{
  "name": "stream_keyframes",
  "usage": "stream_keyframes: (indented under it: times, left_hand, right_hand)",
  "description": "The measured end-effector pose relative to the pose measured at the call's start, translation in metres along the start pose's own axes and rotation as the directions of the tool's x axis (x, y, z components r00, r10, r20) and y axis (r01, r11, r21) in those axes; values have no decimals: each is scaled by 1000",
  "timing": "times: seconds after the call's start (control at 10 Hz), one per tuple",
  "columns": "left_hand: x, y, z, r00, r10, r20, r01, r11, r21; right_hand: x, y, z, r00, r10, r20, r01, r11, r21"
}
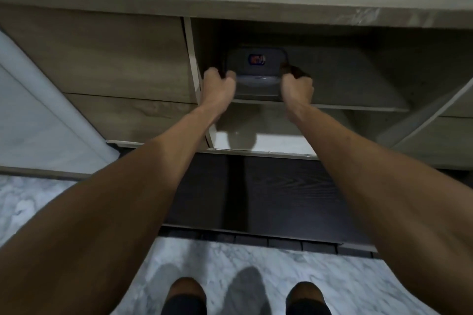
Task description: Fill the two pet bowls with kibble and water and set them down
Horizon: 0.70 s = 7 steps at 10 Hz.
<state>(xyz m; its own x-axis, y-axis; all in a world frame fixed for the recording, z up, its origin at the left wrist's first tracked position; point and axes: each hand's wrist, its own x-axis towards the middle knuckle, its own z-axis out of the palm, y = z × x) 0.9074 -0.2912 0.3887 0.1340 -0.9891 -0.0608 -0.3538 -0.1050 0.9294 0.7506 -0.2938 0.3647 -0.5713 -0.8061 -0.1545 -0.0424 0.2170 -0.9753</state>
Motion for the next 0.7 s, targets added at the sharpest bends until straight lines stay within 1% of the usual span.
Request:
stream_keyframes:
  times: [0.1, 0.2, 0.3, 0.4, 0.5, 0.6, 0.7]
  left_hand:
    - [12, -2, 4, 1000, 4, -25, -2, 998, 66]
    - [18, -4, 7, 998, 5, -55, -1, 997, 75]
    - [23, -7, 10, 998, -17, -62, 22, 997, 80]
    - [25, -8, 11, 998, -28, -61, 32, 996, 81]
    - [21, -7, 10, 998, -49, -50, 53, 995, 81]
    - [15, 5, 2, 997, -83, -5, 83, 993, 89]
    - [-5, 9, -14, 987, -153, 50, 149, 986, 68]
  right_hand:
    - [13, 1, 11, 998, -57, 7, 57, 996, -62]
    - [23, 2, 20, 989, -141, 37, 146, 958, -246]
    - [29, 5, 23, 980, -197, 32, 198, 932, -303]
    - [32, 9, 26, 976, -215, 38, 213, 902, -375]
    - [28, 5, 26, 985, -161, 65, 172, 868, -465]
    - [18, -11, 19, 989, -101, 108, 142, 853, -503]
    - [-13, -18, -6, 997, 21, 69, 1, 951, -309]
